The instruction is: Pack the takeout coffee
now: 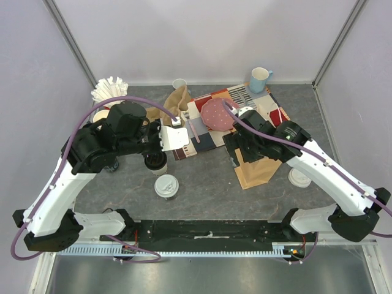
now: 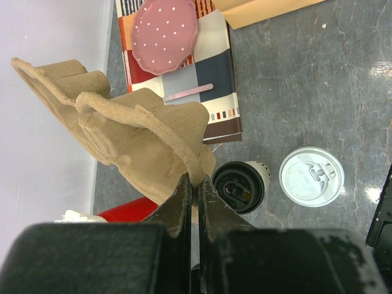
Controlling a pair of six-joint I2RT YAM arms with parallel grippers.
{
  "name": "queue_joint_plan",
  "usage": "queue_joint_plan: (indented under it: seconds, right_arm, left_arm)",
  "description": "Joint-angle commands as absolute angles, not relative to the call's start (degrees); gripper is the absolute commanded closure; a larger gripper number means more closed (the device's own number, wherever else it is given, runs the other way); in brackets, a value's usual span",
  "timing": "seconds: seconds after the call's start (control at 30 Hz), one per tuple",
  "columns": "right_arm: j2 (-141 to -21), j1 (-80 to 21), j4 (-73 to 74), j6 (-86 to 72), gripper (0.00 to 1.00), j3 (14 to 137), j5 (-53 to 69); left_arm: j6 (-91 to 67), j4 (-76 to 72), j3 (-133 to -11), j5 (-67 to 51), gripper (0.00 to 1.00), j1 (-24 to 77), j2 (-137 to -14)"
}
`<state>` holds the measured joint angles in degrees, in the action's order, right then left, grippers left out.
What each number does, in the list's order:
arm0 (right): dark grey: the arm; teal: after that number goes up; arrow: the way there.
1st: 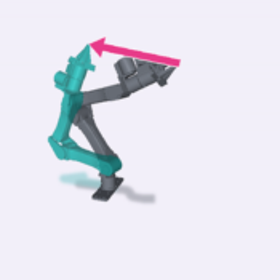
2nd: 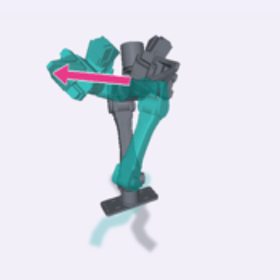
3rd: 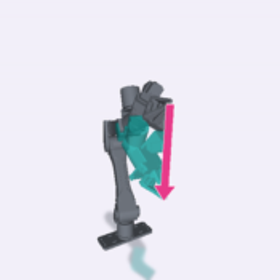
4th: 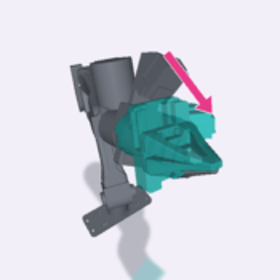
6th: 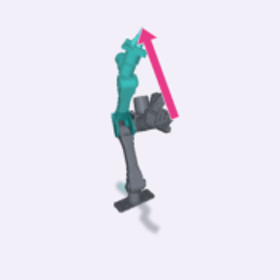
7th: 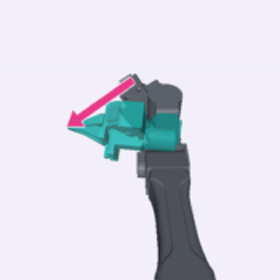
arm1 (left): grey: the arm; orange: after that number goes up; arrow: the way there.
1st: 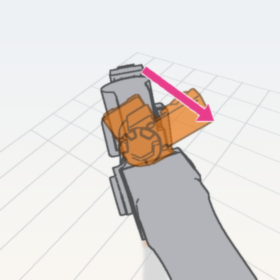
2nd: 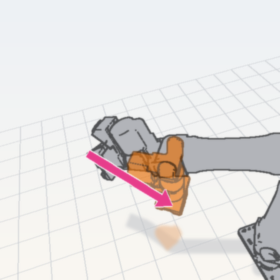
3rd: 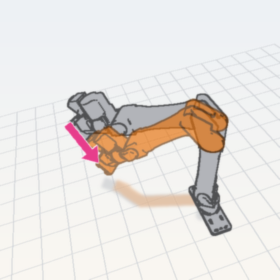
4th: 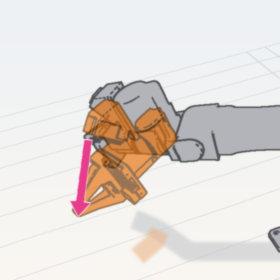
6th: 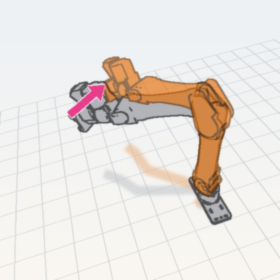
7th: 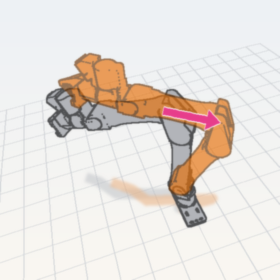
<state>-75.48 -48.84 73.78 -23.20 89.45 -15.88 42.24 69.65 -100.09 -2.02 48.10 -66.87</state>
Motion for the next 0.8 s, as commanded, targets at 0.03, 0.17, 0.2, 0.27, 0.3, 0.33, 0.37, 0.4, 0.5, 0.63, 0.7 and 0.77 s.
queue_joint_plan:
  seconds: [0.03, 0.17, 0.2, 0.27, 0.3, 0.33, 0.37, 0.4, 0.5, 0.63, 0.7, 0.77]
  right_arm:
    - [-71.46, -47.55, 68.21, -25.49, 0.02, 87.28, -13.89]
    - [-70.92, -46.41, 66.1, -24.79, 0.02, 85.7, -10.29]
    - [-71.28, -46.41, 66.18, -24.61, 0.02, 85.43, -9.67]
    - [-72.68, -46.41, 66.53, -23.73, 0.02, 85.25, -8.44]
    - [-73.03, -46.41, 66.88, -23.64, 0.02, 84.99, -8.52]
    - [-73.3, -46.41, 67.15, -23.38, 0.02, 84.73, -8.61]
    - [-73.74, -46.41, 67.32, -23.12, 0.02, 84.64, -9.05]
    - [-73.91, -46.32, 67.76, -23.03, 0.02, 84.2, -9.4]
    - [-74.7, -45.88, 68.64, -22.33, 0.02, 83.41, -9.93]
    - [-75.23, -45.26, 68.91, -22.06, 0.02, 82.79, -10.89]
    - [-74.89, -44.74, 68.99, -22.58, 0.02, 82.97, -12.56]
    - [-73.57, -44.3, 68.91, -23.37, 0.02, 83.32, -14.05]
  left_arm:
    - [40.69, 66.8, -100.72, -3.08, 0.98, 48.34, -65.74]
    - [40.52, 66.71, -100.46, -3.34, 0.98, 48.34, -65.66]
    - [40.52, 66.71, -100.46, -3.51, 0.98, 48.34, -65.57]
    - [40.52, 66.8, -100.46, -3.52, 0.98, 48.43, -65.48]
    - [40.69, 66.71, -100.46, -3.43, 0.98, 48.34, -65.39]
    - [40.61, 66.71, -100.46, -3.43, 0.98, 48.34, -65.3]
    - [40.78, 66.71, -100.55, -3.43, 0.98, 48.34, -65.39]
    - [40.96, 66.8, -100.55, -3.17, 0.98, 48.34, -65.3]
    - [40.96, 66.8, -100.9, -3.25, 0.98, 48.43, -65.48]
    - [40.87, 66.8, -101.16, -2.99, 0.98, 48.34, -65.83]
    - [40.87, 66.8, -101.25, -3.25, 0.98, 48.43, -65.92]
    - [40.61, 66.88, -101.42, -3.08, 0.98, 48.34, -66.0]
